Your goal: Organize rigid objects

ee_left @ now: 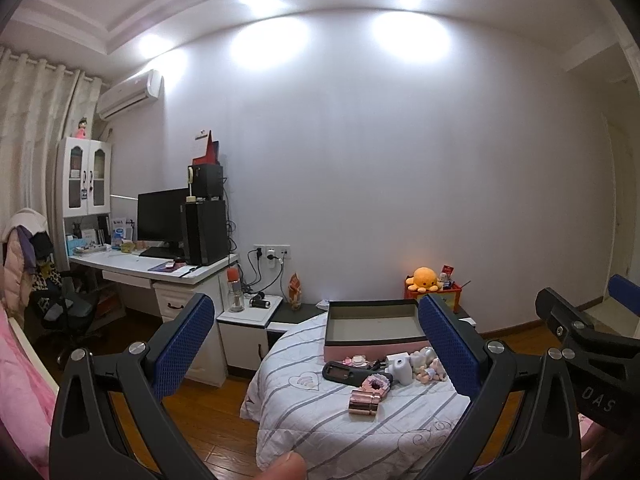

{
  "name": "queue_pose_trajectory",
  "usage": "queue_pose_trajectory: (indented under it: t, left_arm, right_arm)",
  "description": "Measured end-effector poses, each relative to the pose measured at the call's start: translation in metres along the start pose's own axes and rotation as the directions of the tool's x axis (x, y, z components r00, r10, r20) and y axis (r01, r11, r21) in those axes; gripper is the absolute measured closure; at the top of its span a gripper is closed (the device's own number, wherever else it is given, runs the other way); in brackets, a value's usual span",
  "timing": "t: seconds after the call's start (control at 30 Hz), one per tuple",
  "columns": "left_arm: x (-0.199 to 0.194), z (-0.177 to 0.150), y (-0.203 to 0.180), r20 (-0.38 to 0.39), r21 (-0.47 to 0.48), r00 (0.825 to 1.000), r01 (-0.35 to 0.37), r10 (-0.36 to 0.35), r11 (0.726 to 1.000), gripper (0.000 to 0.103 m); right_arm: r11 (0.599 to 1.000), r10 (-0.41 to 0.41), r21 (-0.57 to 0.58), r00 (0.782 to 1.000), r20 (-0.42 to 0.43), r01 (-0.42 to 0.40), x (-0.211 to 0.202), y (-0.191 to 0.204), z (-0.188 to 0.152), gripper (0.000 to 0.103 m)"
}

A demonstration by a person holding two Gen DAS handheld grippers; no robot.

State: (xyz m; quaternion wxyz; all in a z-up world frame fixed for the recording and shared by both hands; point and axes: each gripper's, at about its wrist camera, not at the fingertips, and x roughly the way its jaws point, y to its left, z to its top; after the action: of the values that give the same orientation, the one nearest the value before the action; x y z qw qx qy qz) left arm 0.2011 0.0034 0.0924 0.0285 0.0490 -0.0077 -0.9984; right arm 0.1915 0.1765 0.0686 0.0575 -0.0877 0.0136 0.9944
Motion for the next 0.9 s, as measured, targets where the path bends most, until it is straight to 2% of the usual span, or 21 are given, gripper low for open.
queue_pose_trajectory:
  t: [0.27,0.5,0.77,0.9]
  left_arm:
    - [0.014,-0.004,0.003,-0.025,-0.007,1.000,-0.009,0.009,1.000,0.000]
    - [0.043,-0.020,-0.001,-0.088,-0.009,0.996,0.003,-0.004,1.000,0.000]
    - [0.105,-0.051,-0.006,-0.202,-0.017,0.979,-0.008,0.004,1.000,0.000]
    - [0.143,-0.070,-0.010,-0.254,-0.025,0.967,0.010,-0.016,1.000,0.000]
  right_arm:
    - [1.000,0.006,-0.013,1.000,-0.017,-0.006,0.010,0.006,-0.001,0.000]
    - [1.000,0.002,-0.021,0.997,-0.079,-0.004,0.038,0.005,-0.010,0.000]
    - [0.999,-0.007,-0.035,0.985,-0.173,0.001,0.095,-0.002,-0.027,0.000]
    - [0.999,-0.012,-0.035,0.966,-0.257,0.003,0.142,-0.011,-0.043,0.000]
